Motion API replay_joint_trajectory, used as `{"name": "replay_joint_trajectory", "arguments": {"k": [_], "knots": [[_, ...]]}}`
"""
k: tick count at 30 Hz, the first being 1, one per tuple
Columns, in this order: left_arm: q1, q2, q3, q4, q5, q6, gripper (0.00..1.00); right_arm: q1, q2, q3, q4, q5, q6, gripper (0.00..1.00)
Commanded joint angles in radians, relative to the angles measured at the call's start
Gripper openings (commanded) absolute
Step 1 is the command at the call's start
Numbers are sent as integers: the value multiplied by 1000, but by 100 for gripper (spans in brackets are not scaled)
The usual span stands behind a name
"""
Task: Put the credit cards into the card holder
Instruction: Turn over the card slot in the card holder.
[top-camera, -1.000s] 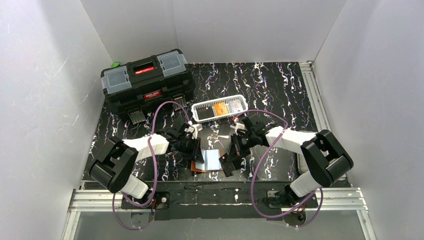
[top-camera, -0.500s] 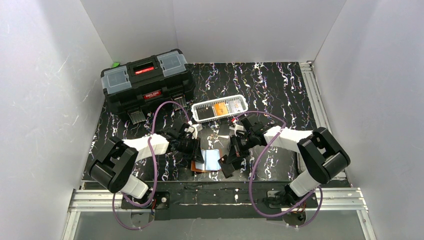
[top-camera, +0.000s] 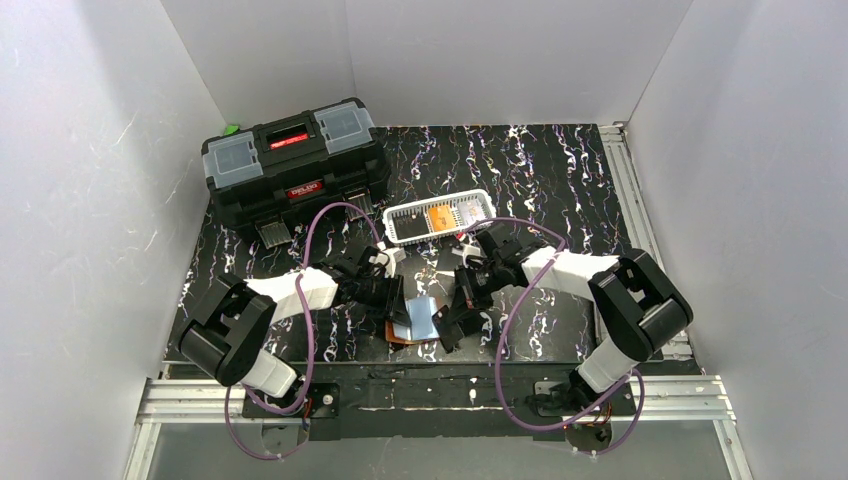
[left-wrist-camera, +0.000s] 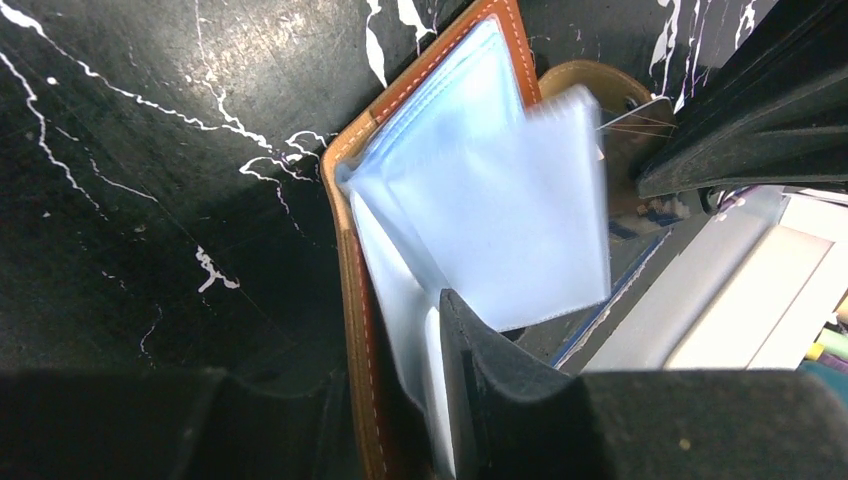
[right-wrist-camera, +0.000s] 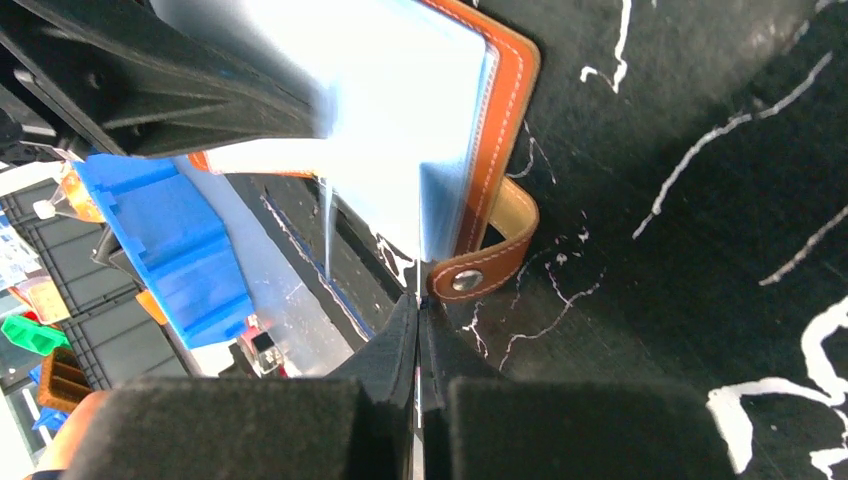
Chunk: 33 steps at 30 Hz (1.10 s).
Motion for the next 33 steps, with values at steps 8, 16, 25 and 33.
{"name": "replay_joint_trajectory", "arguments": {"k": [8,16,25,33], "knots": [[-5,-31,-9,-34,4,6,35,60,36,133,3,-5,-7,1],[-4,-52,-6,-16,28,-34,58,98,67,172,10,-13,-3,1],[36,-70,-1,-53,74,-27,73,112,121,237,26,-40,1,1],[101,-87,-8,-61,152,-23,70,113,140,250,48,-66,12,1]]}}
